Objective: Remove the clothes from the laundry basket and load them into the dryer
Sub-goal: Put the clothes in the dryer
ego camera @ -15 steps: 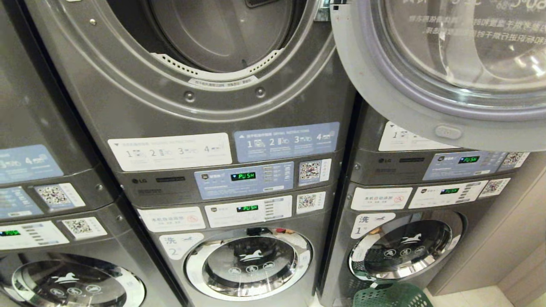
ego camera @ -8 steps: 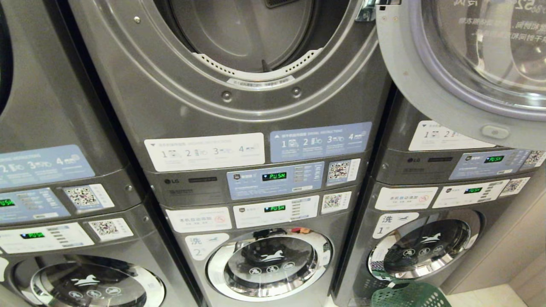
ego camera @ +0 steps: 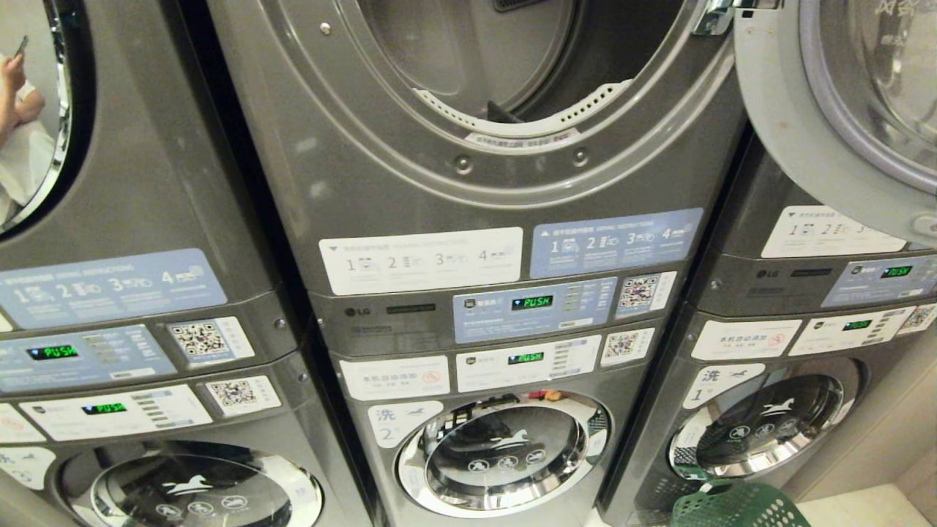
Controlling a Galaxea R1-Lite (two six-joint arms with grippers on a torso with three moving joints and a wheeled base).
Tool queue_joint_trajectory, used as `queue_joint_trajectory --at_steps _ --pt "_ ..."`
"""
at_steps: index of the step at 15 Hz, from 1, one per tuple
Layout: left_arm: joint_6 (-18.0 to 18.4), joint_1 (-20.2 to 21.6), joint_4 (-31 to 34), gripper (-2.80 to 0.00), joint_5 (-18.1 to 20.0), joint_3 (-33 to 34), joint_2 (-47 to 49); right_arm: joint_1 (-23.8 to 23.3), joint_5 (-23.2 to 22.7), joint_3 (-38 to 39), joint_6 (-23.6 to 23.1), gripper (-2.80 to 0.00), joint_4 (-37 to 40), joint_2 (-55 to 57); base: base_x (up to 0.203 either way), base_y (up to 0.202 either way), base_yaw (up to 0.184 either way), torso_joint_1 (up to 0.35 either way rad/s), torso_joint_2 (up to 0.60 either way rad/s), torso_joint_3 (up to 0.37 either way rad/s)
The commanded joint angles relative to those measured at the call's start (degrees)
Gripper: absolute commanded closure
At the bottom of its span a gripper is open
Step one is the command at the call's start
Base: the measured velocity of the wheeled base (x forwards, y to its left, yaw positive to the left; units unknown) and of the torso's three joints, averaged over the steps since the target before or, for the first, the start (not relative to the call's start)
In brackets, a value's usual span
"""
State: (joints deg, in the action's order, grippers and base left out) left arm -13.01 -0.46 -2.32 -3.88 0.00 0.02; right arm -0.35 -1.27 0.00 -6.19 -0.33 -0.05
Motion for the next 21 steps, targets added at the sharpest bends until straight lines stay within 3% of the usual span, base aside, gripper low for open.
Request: queue_joint_trajectory --at_steps 1,5,14,21 --pt "-0.09 0.02 -0.06 0.0 0.01 1.67 -0.02 0.0 -0.05 0.35 -0.05 0.0 -0.02 0.05 0.0 0.193 -0.001 0.003 0.0 -0.002" --pt "0.09 0.02 0.12 0.0 0.01 1.67 -0.02 0.0 -0.05 0.35 -0.05 0.0 -0.02 0.05 0.0 0.168 0.0 0.003 0.0 0.002" --pt "0.18 0.02 0.03 0.0 0.01 1.67 -0.02 0.0 -0.02 0.26 0.04 0.0 -0.02 0.05 0.0 0.006 0.0 0.0 0.0 0.0" --pt "0.18 0.02 0.03 0.0 0.01 1.75 -0.02 0.0 0.04 0.31 0.12 0.0 -0.02 0.05 0.172 0.0 0.0 0.003 0.0 0.001"
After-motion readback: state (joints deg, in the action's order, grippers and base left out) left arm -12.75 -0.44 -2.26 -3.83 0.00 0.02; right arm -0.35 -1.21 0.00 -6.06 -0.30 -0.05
